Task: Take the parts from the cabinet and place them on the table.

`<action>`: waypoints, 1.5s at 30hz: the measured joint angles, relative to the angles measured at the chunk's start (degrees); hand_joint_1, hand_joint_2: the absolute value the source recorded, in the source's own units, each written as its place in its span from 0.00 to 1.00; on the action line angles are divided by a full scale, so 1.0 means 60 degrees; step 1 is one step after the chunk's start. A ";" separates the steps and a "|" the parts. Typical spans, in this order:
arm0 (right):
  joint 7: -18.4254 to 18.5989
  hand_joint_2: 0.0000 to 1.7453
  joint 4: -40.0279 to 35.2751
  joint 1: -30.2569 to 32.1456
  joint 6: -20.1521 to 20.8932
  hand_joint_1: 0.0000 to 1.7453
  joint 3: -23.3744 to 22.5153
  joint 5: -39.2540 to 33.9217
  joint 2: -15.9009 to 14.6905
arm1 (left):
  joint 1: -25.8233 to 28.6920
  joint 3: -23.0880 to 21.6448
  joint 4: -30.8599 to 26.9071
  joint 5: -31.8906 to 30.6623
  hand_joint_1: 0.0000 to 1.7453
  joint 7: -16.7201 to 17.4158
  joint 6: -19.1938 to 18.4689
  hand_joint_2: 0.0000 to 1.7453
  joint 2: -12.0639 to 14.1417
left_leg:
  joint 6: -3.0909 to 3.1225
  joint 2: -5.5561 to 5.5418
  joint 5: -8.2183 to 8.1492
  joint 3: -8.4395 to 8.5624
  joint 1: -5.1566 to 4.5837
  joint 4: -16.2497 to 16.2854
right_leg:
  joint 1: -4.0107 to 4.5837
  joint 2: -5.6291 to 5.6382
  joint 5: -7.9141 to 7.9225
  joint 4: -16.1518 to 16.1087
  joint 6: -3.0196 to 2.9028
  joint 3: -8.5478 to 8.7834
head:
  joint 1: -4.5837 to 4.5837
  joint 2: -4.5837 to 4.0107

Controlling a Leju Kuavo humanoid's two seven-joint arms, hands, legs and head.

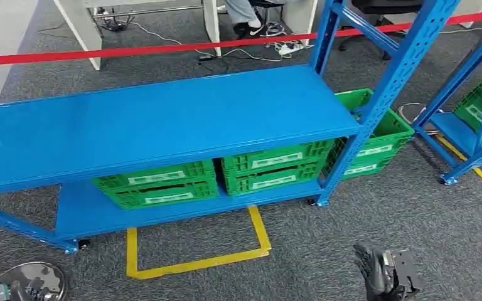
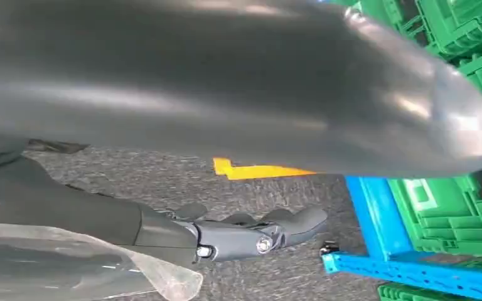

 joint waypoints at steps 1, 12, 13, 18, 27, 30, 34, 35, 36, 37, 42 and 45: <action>0.0003 0.00 0.0004 0.0015 0.0003 0.00 0.0000 0.0000 0.0011 | 0.0018 -0.0011 0.0004 0.0000 0.00 0.0000 0.0004 0.00 0.0004 | 0.0114 0.0001 0.0042 -0.0001 -0.0002 -0.0005 | 0.0012 0.0006 -0.0002 0.0003 0.0001 -0.0003 | 0.0015 0.0000; -0.0004 0.00 0.0011 0.0010 0.0003 0.00 -0.0011 0.0000 0.0029 | 0.0002 -0.0069 0.0004 0.0000 0.00 0.0000 0.0015 0.00 0.0044 | -0.0062 0.0004 0.0068 0.0049 0.0066 -0.0119 | 0.0113 0.0011 -0.0049 0.0015 -0.0156 0.0007 | 0.0011 0.0000; -0.0004 0.00 0.0011 0.0011 0.0003 0.00 -0.0011 0.0000 0.0029 | 0.0003 -0.0069 0.0004 0.0000 0.00 0.0000 0.0015 0.00 0.0044 | -0.0091 0.0004 0.0071 0.0047 0.0071 -0.0121 | 0.0116 0.0011 -0.0050 0.0016 -0.0156 0.0007 | 0.0015 0.0000; -0.0008 0.00 0.0011 0.0011 0.0003 0.00 -0.0022 0.0000 0.0029 | 0.0002 -0.0080 0.0004 0.0008 0.00 0.0000 0.0018 0.00 0.0044 | -0.0130 0.0004 0.0064 0.0045 0.0068 -0.0122 | 0.0104 0.0011 -0.0049 0.0016 -0.0156 0.0016 | 0.0019 0.0000; 0.0007 0.00 0.0011 0.0009 0.0156 0.00 -0.0084 0.0080 0.0040 | 0.0013 -0.0128 0.0004 0.0153 0.00 -0.0004 0.0157 1.00 0.0055 | -0.0123 0.0004 0.0059 0.0044 0.0015 -0.0114 | 0.0050 0.0007 -0.0040 0.0007 -0.0141 0.0025 | 0.0019 0.0000; 0.0054 0.00 0.0011 0.0010 0.0193 0.00 -0.0095 0.0084 0.0051 | 0.0011 -0.0146 0.0004 0.0219 0.00 -0.0004 0.0233 1.00 0.0058 | -0.0121 0.0004 0.0058 0.0044 0.0010 -0.0113 | 0.0045 0.0008 -0.0040 0.0005 -0.0140 0.0024 | 0.0019 0.0000; 0.0015 0.00 0.0011 0.0006 0.0167 0.00 -0.0091 0.0426 0.0051 | 0.0005 -0.0186 0.0004 0.0266 0.00 -0.0011 0.0284 1.00 0.0084 | -0.0120 0.0004 0.0057 0.0045 0.0010 -0.0112 | 0.0045 0.0007 -0.0040 0.0005 -0.0140 0.0024 | 0.0019 0.0000; 0.0014 0.00 0.0011 0.0005 0.0160 0.00 -0.0084 0.0466 0.0051 | 0.0003 -0.0193 0.0004 0.0277 0.00 -0.0011 0.0292 1.00 0.0095 | -0.0120 0.0004 0.0057 0.0045 0.0010 -0.0112 | 0.0045 0.0007 -0.0040 0.0005 -0.0140 0.0024 | 0.0019 0.0000; 0.0014 0.00 0.0011 0.0004 0.0153 0.00 -0.0080 0.0503 0.0051 | 0.0001 -0.0200 0.0004 0.0291 0.00 -0.0015 0.0295 1.00 0.0106 | -0.0119 0.0004 0.0057 0.0045 0.0010 -0.0111 | 0.0045 0.0007 -0.0040 0.0005 -0.0140 0.0023 | 0.0019 0.0000; 0.0014 0.00 0.0011 0.0003 0.0149 0.00 -0.0080 0.0510 0.0051 | -0.0001 -0.0204 0.0004 0.0299 0.00 -0.0015 0.0299 1.00 0.0113 | -0.0116 0.0004 0.0053 0.0044 0.0006 -0.0101 | 0.0038 0.0007 -0.0036 -0.0002 -0.0135 0.0025 | 0.0019 0.0000; 0.0011 0.00 0.0011 0.0003 0.0124 0.00 -0.0080 0.0532 0.0069 | -0.0009 -0.0240 0.0026 0.0324 0.00 -0.0040 0.0303 1.00 0.0150 | -0.0041 0.0004 0.0011 0.0031 -0.0015 -0.0038 | 0.0018 0.0007 -0.0028 -0.0010 -0.0085 0.0035 | 0.0015 0.0000; 0.0011 0.00 0.0011 0.0001 0.0124 0.00 -0.0080 0.0572 0.0080 | -0.0009 -0.0262 0.0026 0.0328 0.00 -0.0062 0.0303 1.00 0.0179 | 0.0030 0.0004 -0.0022 0.0017 -0.0034 0.0007 | 0.0004 0.0006 -0.0028 -0.0020 -0.0027 0.0052 | 0.0019 0.0000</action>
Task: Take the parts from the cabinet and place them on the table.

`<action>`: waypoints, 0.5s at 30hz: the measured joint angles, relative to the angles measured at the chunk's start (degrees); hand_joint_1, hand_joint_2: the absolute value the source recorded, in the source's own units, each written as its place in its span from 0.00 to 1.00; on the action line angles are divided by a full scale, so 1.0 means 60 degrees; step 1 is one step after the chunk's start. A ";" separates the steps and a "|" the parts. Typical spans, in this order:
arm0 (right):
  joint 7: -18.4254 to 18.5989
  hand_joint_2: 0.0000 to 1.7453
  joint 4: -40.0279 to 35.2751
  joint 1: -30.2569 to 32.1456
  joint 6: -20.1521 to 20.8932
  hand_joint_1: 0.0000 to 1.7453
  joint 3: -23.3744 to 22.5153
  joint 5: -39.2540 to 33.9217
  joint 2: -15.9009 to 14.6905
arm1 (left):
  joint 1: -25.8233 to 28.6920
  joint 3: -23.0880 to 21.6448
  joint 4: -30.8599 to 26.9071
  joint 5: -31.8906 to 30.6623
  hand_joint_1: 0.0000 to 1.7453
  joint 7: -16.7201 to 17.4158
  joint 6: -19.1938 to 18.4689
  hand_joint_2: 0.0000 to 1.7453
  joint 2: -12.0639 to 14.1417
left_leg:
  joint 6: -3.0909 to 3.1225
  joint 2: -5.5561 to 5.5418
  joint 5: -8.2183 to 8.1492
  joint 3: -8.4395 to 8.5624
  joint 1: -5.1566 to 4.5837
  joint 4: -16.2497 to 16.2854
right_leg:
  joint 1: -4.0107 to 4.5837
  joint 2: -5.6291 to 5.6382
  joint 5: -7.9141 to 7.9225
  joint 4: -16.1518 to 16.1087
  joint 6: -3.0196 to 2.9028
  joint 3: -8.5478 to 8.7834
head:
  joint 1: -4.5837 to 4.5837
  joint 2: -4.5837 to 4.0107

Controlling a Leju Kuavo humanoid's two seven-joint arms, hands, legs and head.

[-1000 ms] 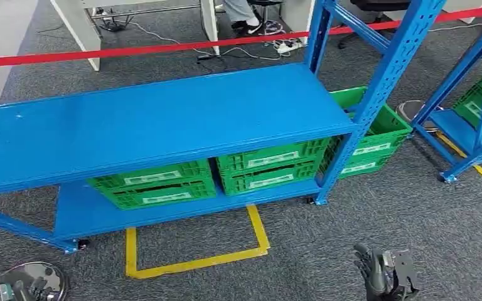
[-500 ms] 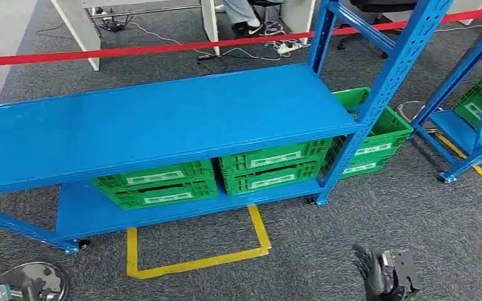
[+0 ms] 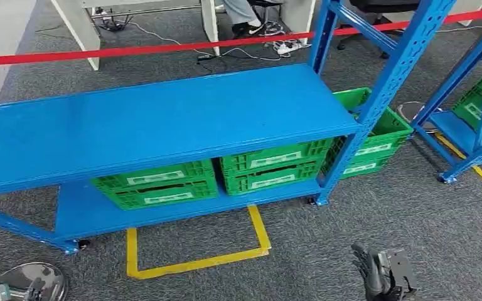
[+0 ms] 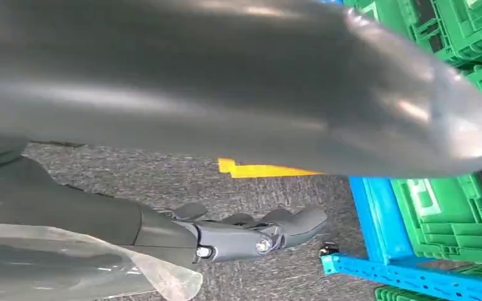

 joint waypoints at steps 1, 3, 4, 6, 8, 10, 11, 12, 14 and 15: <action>-0.0004 0.00 0.0000 -0.0006 0.0000 0.00 0.0000 0.0007 0.0000 | 0.0002 -0.0007 0.0000 0.0000 0.00 -0.0007 0.0000 1.00 0.0015 | 0.0026 0.0000 0.0004 -0.0015 -0.0011 -0.0006 | -0.0006 -0.0012 0.0017 -0.0048 0.0030 0.0025 | -0.0007 0.0000; -0.0007 0.00 -0.0007 -0.0015 0.0000 0.00 -0.0011 0.0018 0.0000 | -0.0007 -0.0018 0.0000 0.0004 0.00 -0.0029 0.0000 1.00 0.0018 | 0.0123 0.0008 0.0185 0.0157 0.0117 -0.0342 | 0.0015 -0.0038 -0.0037 -0.0049 0.0101 0.0016 | 0.0011 0.0000; -0.0018 0.00 -0.0007 -0.0024 0.0000 0.00 -0.0015 0.0029 0.0000 | -0.0009 -0.0025 0.0000 0.0007 0.00 -0.0055 0.0000 1.00 0.0018 | 0.0178 -0.0003 0.0221 0.0198 0.0116 -0.0410 | 0.0044 -0.0046 -0.0252 0.0205 0.0124 -0.0101 | 0.0033 0.0000; -0.0015 0.00 0.0000 -0.0045 0.0000 0.00 -0.0029 0.0044 0.0000 | -0.0012 -0.0047 0.0007 0.0029 0.00 -0.0062 0.0000 1.00 0.0018 | 0.0187 -0.0007 0.0225 0.0171 0.0120 -0.0405 | 0.0025 -0.0046 -0.0963 0.1588 0.0163 -0.0766 | 0.0040 0.0000; -0.0011 0.00 0.0011 -0.0016 0.0000 0.00 -0.0044 0.0047 0.0000 | -0.0001 -0.0076 0.0018 0.0029 0.00 -0.0073 0.0004 1.00 0.0018 | 0.0188 -0.0038 0.0216 0.0165 0.0110 -0.0396 | 0.0012 -0.0051 -0.1307 0.2731 0.0220 -0.1351 | 0.0033 0.0000; -0.0011 0.00 0.0018 -0.0004 0.0000 0.00 -0.0073 0.0055 0.0000 | 0.0002 -0.0084 0.0033 0.0043 0.00 -0.0073 0.0007 1.00 0.0018 | 0.0149 -0.0138 0.0192 0.0188 0.0126 -0.0380 | -0.0010 -0.0049 -0.0760 0.2170 0.0258 -0.1108 | 0.0033 0.0000; -0.0011 0.00 0.0018 -0.0009 0.0000 0.00 -0.0080 0.0073 0.0000 | -0.0001 -0.0091 0.0036 0.0066 0.00 -0.0073 0.0011 1.00 0.0018 | 0.0101 -0.0193 0.0163 0.0203 0.0152 -0.0346 | -0.0032 -0.0030 -0.0264 0.1258 0.0265 -0.0654 | 0.0029 0.0000; -0.0008 0.00 0.0018 -0.0010 0.0004 0.00 -0.0084 0.0080 0.0000 | -0.0015 -0.0102 0.0036 0.0073 0.00 -0.0077 0.0011 1.00 0.0022 | 0.0036 -0.0248 0.0120 0.0211 0.0169 -0.0283 | -0.0067 0.0073 0.0125 0.0364 0.0276 -0.0193 | 0.0036 0.0000; -0.0007 0.00 0.0025 -0.0029 0.0011 0.00 -0.0080 0.0102 0.0004 | -0.0037 -0.0102 0.0036 0.0087 0.00 -0.0080 0.0033 1.00 0.0029 | -0.0096 -0.0345 0.0042 0.0109 0.0117 -0.0103 | -0.0070 0.0325 -0.0043 -0.0065 0.0133 0.0116 | 0.0022 0.0000; 0.0000 0.00 0.0033 -0.0018 0.0015 0.00 -0.0080 0.0106 0.0004 | -0.0029 -0.0109 0.0036 0.0084 0.00 -0.0087 0.0036 1.00 0.0029 | -0.0126 -0.0383 0.0077 0.0079 0.0123 -0.0121 | -0.0051 0.0225 -0.0038 -0.0020 0.0062 0.0073 | 0.0000 0.0000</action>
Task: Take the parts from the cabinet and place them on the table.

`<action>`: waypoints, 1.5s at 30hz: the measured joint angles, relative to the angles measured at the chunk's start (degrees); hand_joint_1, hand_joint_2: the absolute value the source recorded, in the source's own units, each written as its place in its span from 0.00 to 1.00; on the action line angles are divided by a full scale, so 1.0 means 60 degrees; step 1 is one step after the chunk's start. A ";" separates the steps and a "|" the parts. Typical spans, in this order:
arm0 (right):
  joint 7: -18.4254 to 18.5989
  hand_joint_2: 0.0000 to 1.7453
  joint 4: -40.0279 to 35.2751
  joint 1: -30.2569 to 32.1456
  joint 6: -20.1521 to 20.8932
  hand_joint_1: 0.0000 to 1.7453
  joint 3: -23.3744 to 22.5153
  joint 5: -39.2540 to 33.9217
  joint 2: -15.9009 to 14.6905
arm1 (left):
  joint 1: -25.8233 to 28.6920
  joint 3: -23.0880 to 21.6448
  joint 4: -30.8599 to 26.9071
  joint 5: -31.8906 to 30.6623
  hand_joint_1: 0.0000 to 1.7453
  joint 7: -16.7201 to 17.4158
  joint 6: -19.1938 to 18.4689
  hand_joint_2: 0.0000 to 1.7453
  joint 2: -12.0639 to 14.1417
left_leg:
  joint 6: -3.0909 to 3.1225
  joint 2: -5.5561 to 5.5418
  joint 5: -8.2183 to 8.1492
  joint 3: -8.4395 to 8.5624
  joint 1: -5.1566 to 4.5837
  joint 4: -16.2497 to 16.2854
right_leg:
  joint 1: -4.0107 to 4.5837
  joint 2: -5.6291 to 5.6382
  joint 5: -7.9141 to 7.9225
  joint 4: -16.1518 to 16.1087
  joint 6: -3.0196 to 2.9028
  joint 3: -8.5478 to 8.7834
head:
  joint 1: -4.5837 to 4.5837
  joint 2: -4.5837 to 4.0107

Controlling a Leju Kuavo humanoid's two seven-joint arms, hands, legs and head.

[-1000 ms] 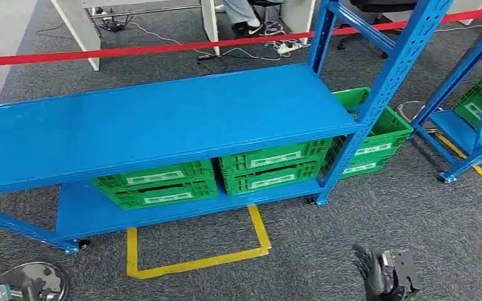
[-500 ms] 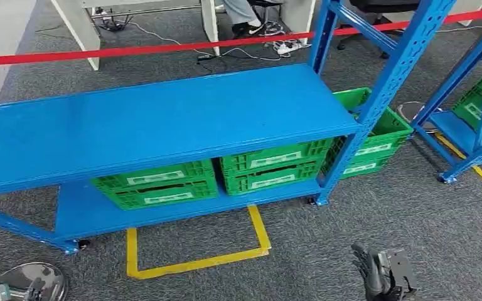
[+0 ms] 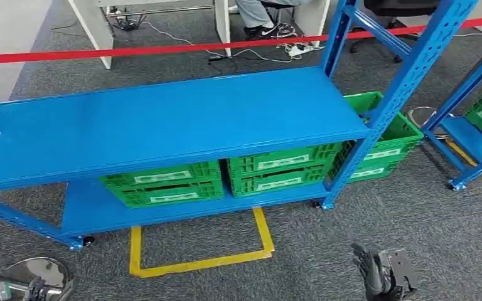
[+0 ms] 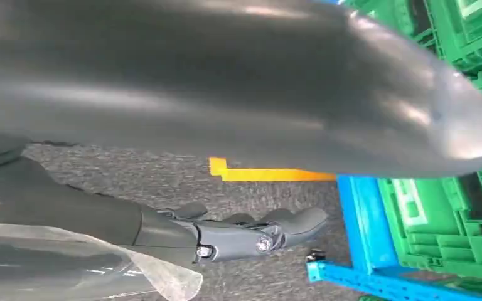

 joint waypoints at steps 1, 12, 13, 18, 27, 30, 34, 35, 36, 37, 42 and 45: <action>0.0000 0.00 0.0000 0.0013 -0.0004 0.00 0.0000 0.0000 0.0000 | 0.0015 -0.0007 0.0000 0.0004 0.00 0.0004 0.0000 1.00 0.0000 | -0.0049 -0.0063 0.0030 -0.0013 0.0021 -0.0013 | 0.0042 -0.0045 -0.0003 0.0037 -0.0067 -0.0011 | 0.0022 0.0000; 0.0000 0.00 0.0011 -0.0002 0.0062 0.00 -0.0018 -0.0037 0.0022 | 0.0030 -0.0069 0.0015 0.0004 0.00 0.0000 0.0018 1.00 0.0040 | -0.0136 0.0583 -0.0085 -0.0456 0.0054 0.1006 | 0.0080 -0.0666 -0.0051 -0.0004 -0.0317 0.0088 | -0.0044 0.0000; 0.0000 0.00 0.0007 -0.0006 0.0083 0.00 -0.0015 -0.0036 0.0033 | 0.0031 -0.0073 0.0015 0.0004 0.00 0.0000 0.0018 1.00 0.0051 | -0.0020 0.0691 0.0088 -0.0094 -0.0002 0.0250 | 0.0075 -0.0686 -0.0063 -0.0016 -0.0299 0.0100 | -0.0037 0.0000; 0.0153 0.00 0.0011 -0.0014 0.0214 0.00 -0.0055 -0.0182 0.0062 | 0.0036 -0.0084 0.0015 0.0033 0.00 0.0004 0.0047 1.00 0.0058 | -0.0166 0.0731 -0.0006 -0.0043 -0.0038 0.0000 | 0.0132 -0.0695 -0.0074 0.0020 -0.0284 0.0024 | -0.0010 0.0000; 0.0189 0.00 0.0015 -0.0024 0.0233 0.00 -0.0084 -0.0237 0.0062 | 0.0017 -0.0087 0.0015 0.0073 0.00 0.0004 0.0051 1.00 0.0058 | -0.0048 0.0732 -0.0011 -0.0044 -0.0052 0.0007 | 0.0119 -0.0686 0.0002 -0.0118 -0.0150 0.0084 | 0.0000 0.0000; 0.0189 0.00 0.0015 -0.0024 0.0233 0.00 -0.0084 -0.0237 0.0066 | 0.0018 -0.0087 0.0015 0.0073 0.00 0.0004 0.0051 1.00 0.0058 | -0.0047 0.0732 -0.0011 -0.0043 -0.0053 0.0011 | 0.0118 -0.0686 0.0007 -0.0119 -0.0142 0.0084 | -0.0004 0.0000; 0.0189 0.00 0.0015 -0.0025 0.0233 0.00 -0.0084 -0.0258 0.0066 | 0.0017 -0.0087 0.0015 0.0073 0.00 0.0004 0.0051 1.00 0.0058 | -0.0046 0.0732 -0.0011 -0.0041 -0.0052 0.0011 | 0.0120 -0.0686 0.0007 -0.0119 -0.0142 0.0083 | -0.0004 0.0000; 0.0189 0.00 0.0015 -0.0025 0.0233 0.00 -0.0084 -0.0259 0.0066 | 0.0016 -0.0087 0.0015 0.0076 0.00 0.0004 0.0051 1.00 0.0058 | -0.0046 0.0732 -0.0011 -0.0041 -0.0051 0.0011 | 0.0122 -0.0686 0.0007 -0.0119 -0.0142 0.0083 | -0.0004 0.0000; 0.0189 0.00 0.0015 -0.0026 0.0233 0.00 -0.0084 -0.0262 0.0066 | 0.0016 -0.0087 0.0015 0.0076 0.00 0.0004 0.0051 0.00 0.0058 | -0.0046 0.0732 -0.0011 -0.0041 -0.0050 0.0011 | 0.0123 -0.0686 0.0006 -0.0119 -0.0142 0.0082 | -0.0004 0.0000; 0.0189 0.00 0.0015 -0.0026 0.0237 0.00 -0.0084 -0.0262 0.0066 | 0.0016 -0.0087 0.0015 0.0077 0.00 0.0004 0.0051 0.00 0.0058 | -0.0046 0.0732 -0.0011 -0.0040 -0.0048 0.0011 | 0.0125 -0.0686 0.0006 -0.0118 -0.0142 0.0082 | -0.0004 0.0000; 0.0178 0.00 0.0015 -0.0028 0.0251 0.00 -0.0084 -0.0262 0.0073 | 0.0017 -0.0091 0.0015 0.0117 0.00 -0.0004 0.0003 0.00 0.0073 | 0.0074 0.0734 -0.0068 -0.0063 -0.0069 0.0065 | 0.0092 -0.0693 0.0021 -0.0155 -0.0075 0.0091 | -0.0007 0.0000; 0.0164 0.00 0.0015 -0.0047 0.0270 0.00 -0.0084 -0.0262 0.0084 | 0.0019 -0.0091 0.0015 0.0117 0.00 -0.0025 -0.0029 0.00 0.0087 | 0.0197 0.0734 -0.0076 -0.0059 -0.0097 0.0039 | 0.0072 -0.0723 0.0040 -0.0226 0.0005 0.0130 | -0.0011 0.0000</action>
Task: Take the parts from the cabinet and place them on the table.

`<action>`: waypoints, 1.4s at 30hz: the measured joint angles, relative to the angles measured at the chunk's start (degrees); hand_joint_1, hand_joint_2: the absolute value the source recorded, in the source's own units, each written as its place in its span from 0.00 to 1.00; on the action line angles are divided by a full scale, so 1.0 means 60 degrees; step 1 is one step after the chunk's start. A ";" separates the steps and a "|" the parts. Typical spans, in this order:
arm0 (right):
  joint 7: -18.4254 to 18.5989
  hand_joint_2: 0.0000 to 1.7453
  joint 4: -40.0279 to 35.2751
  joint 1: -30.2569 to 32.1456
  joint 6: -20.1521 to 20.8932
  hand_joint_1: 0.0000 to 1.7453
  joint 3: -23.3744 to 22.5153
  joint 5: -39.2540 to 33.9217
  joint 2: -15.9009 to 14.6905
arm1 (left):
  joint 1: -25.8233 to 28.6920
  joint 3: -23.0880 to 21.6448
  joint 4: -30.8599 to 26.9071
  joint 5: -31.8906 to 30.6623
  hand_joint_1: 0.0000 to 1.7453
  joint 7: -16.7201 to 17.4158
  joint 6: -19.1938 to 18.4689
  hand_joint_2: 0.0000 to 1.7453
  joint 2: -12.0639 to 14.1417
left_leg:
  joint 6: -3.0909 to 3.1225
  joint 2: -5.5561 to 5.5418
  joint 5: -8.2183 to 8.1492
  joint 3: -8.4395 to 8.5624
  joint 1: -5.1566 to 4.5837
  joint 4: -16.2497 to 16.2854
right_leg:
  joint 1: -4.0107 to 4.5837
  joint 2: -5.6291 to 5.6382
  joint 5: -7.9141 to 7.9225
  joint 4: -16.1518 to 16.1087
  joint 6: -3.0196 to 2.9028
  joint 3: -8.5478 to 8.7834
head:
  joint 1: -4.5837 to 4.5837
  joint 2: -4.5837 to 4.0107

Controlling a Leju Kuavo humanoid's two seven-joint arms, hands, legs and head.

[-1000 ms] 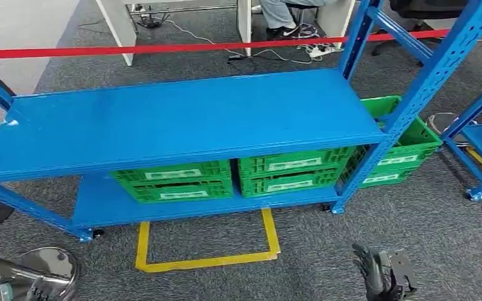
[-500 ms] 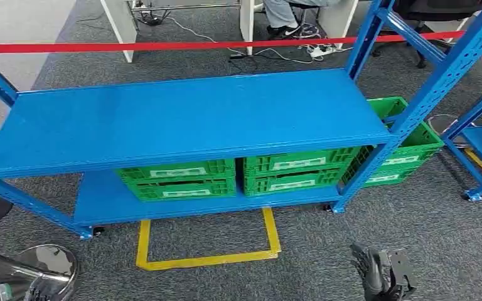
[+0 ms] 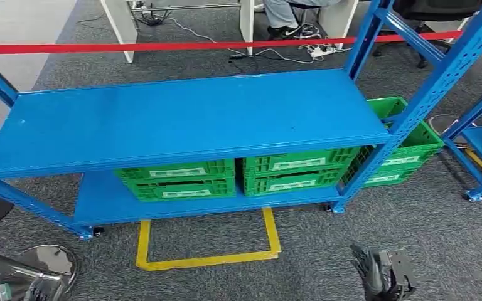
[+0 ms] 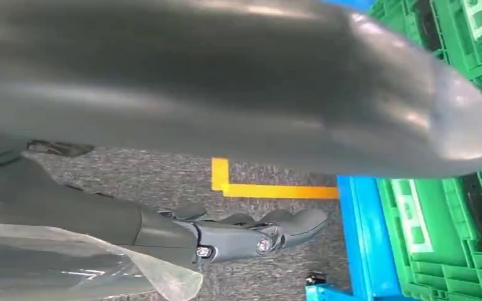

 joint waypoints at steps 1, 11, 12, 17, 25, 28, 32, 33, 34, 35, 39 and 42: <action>-0.0011 0.00 0.0004 0.0003 0.0007 0.00 0.0004 0.0004 0.0014 | -0.0001 0.0000 0.0000 0.0000 0.00 -0.0004 0.0000 0.00 0.0000 | 0.0084 -0.0016 0.0001 -0.0013 0.0012 -0.0165 | -0.0005 -0.0002 0.0167 0.0176 0.0082 0.0015 | 0.0000 0.0000; -0.0047 0.00 0.0062 0.0051 0.0029 0.00 -0.0051 0.0004 0.0018 | 0.0043 0.0000 0.0011 -0.0003 0.00 -0.0011 -0.0004 0.00 -0.0011 | 0.0057 -0.0249 -0.0330 0.0768 0.0136 -0.0348 | -0.0078 0.0405 0.0037 0.1510 0.0251 -0.1094 | 0.0037 -0.0004; -0.0051 0.00 0.0066 0.0052 0.0029 0.00 -0.0055 0.0004 0.0018 | 0.0039 0.0000 0.0011 -0.0004 0.00 -0.0011 -0.0004 0.00 -0.0015 | -0.0014 -0.0261 -0.0447 0.0912 0.0164 -0.0345 | -0.0116 0.0408 0.0532 0.0617 0.0263 -0.0705 | 0.0036 -0.0004; -0.0058 0.00 0.0120 0.0087 0.0036 0.00 -0.0062 0.0007 0.0040 | 0.0018 -0.0015 0.0018 -0.0004 0.00 -0.0011 0.0000 0.00 -0.0011 | -0.0281 -0.0289 -0.0552 0.0943 0.0148 -0.0275 | -0.0012 0.0491 0.0149 0.0257 -0.0182 -0.0435 | 0.0026 -0.0007; -0.0066 0.00 0.0124 0.0095 0.0033 0.00 -0.0073 0.0004 0.0047 | 0.0040 -0.0055 0.0018 -0.0004 0.00 -0.0022 0.0004 0.00 -0.0007 | -0.0430 -0.0170 -0.1461 -0.1618 0.0171 0.2556 | -0.0037 0.0457 -0.0659 0.0009 -0.0366 0.0784 | -0.0051 -0.0004; -0.0066 0.00 0.0128 0.0147 0.0033 0.00 -0.0069 0.0007 0.0058 | 0.0071 -0.0062 0.0022 -0.0004 0.00 -0.0022 0.0004 0.00 0.0000 | 0.0037 -0.0171 0.0602 -0.1513 -0.0024 0.0770 | -0.0001 0.0447 -0.1060 -0.0048 -0.0370 0.1154 | -0.0044 -0.0004; -0.0076 0.00 0.0149 0.0027 0.0040 0.00 -0.0077 0.0007 0.0124 | 0.0077 -0.0058 0.0022 0.0062 0.00 0.0007 0.0004 0.00 0.0036 | 0.0148 -0.0270 0.1209 -0.1425 -0.0178 0.0347 | 0.0025 0.0485 -0.1321 -0.0354 -0.0102 0.1524 | -0.0087 -0.0007; -0.0076 0.00 0.0138 0.0004 0.0047 0.00 -0.0076 0.0004 0.0131 | 0.0043 -0.0058 0.0015 0.0069 0.00 0.0007 0.0000 0.00 0.0044 | 0.0191 -0.0264 0.1142 -0.1242 -0.0119 0.0167 | 0.0067 0.0482 -0.1391 -0.0546 -0.0014 0.1767 | -0.0128 0.0000; -0.0091 0.00 0.0120 -0.0004 0.0062 0.00 -0.0080 0.0007 0.0131 | 0.0035 -0.0058 0.0007 0.0073 0.00 0.0007 0.0000 0.00 0.0044 | 0.0177 -0.0266 0.1097 -0.1066 -0.0070 0.0037 | 0.0057 0.0464 -0.1539 -0.0401 -0.0024 0.1829 | -0.0072 -0.0004; -0.0102 0.00 0.0120 -0.0069 0.0066 0.00 -0.0080 0.0004 0.0131 | 0.0012 -0.0058 0.0007 0.0073 0.00 0.0007 -0.0004 0.00 0.0044 | 0.0251 -0.0249 0.1023 -0.0945 -0.0047 -0.0024 | 0.0067 0.0461 -0.1765 0.0201 -0.0010 0.1507 | -0.0054 -0.0004; -0.0109 0.00 0.0157 -0.0017 0.0058 0.00 -0.0106 0.0000 0.0131 | 0.0012 -0.0073 0.0011 0.0084 0.00 0.0026 -0.0004 0.00 0.0022 | 0.0234 -0.0286 0.0662 -0.0640 -0.0038 -0.0023 | 0.0050 0.0460 -0.2275 0.2871 0.0117 -0.0593 | -0.0069 -0.0007; -0.0109 0.00 0.0175 -0.0013 0.0058 0.00 -0.0124 0.0000 0.0131 | 0.0032 -0.0073 0.0018 0.0091 0.00 0.0033 -0.0004 0.00 0.0018 | 0.0167 -0.0297 0.0374 -0.0217 -0.0038 -0.0022 | 0.0051 0.0458 -0.0356 0.1059 0.0094 -0.0440 | -0.0066 -0.0007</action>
